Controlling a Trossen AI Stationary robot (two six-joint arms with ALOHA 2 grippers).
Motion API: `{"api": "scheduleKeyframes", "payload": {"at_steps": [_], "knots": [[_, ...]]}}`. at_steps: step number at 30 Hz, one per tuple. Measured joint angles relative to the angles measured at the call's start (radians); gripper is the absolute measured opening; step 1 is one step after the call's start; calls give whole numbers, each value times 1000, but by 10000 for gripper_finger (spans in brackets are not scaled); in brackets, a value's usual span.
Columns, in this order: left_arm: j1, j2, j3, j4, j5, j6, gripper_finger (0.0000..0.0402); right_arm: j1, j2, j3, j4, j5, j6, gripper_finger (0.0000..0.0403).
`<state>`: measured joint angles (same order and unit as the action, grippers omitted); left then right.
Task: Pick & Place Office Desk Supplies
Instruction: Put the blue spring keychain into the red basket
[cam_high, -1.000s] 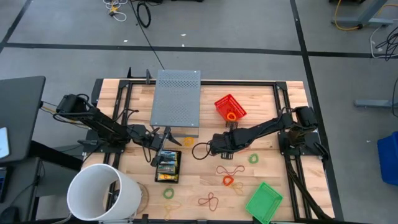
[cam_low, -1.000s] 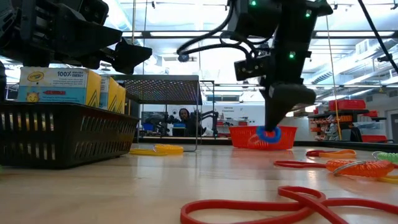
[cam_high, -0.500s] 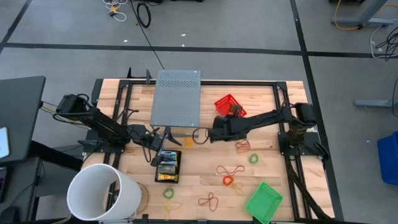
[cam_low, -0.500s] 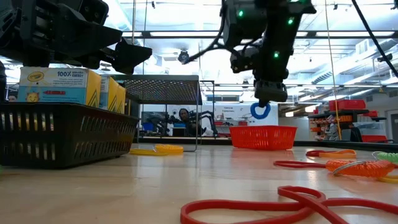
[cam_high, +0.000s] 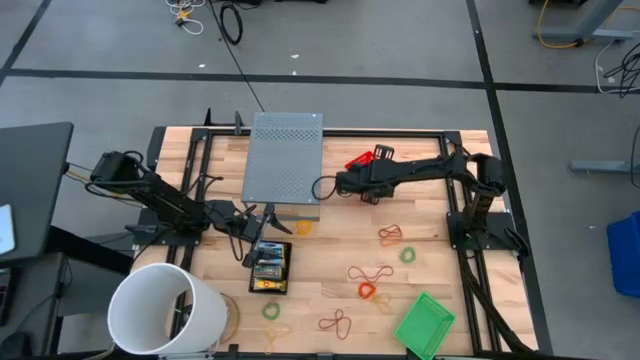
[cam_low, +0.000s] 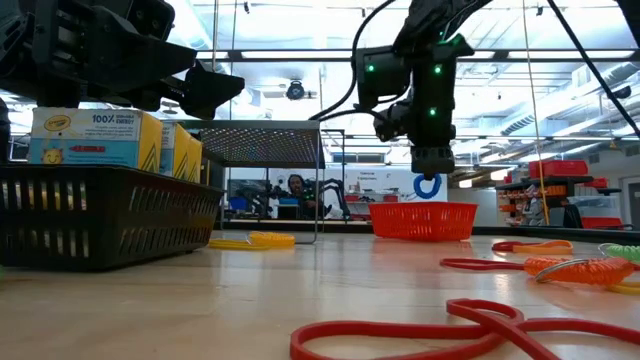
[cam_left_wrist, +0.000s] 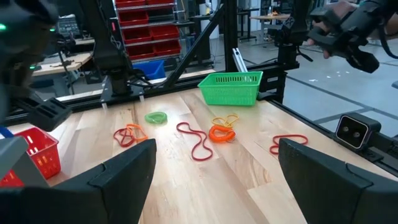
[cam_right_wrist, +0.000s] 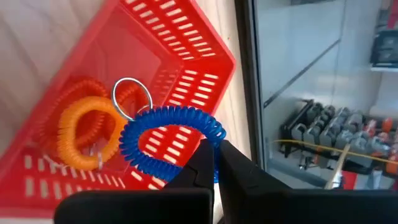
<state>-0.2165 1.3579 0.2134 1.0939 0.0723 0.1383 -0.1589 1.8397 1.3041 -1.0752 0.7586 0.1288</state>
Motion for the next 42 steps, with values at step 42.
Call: {"api": "scheduleKeyframes", "payload": {"at_steps": [42], "knots": [[0, 0, 0, -16, 0, 0, 339, -181, -1, 0, 113, -523, -186, 151]]}}
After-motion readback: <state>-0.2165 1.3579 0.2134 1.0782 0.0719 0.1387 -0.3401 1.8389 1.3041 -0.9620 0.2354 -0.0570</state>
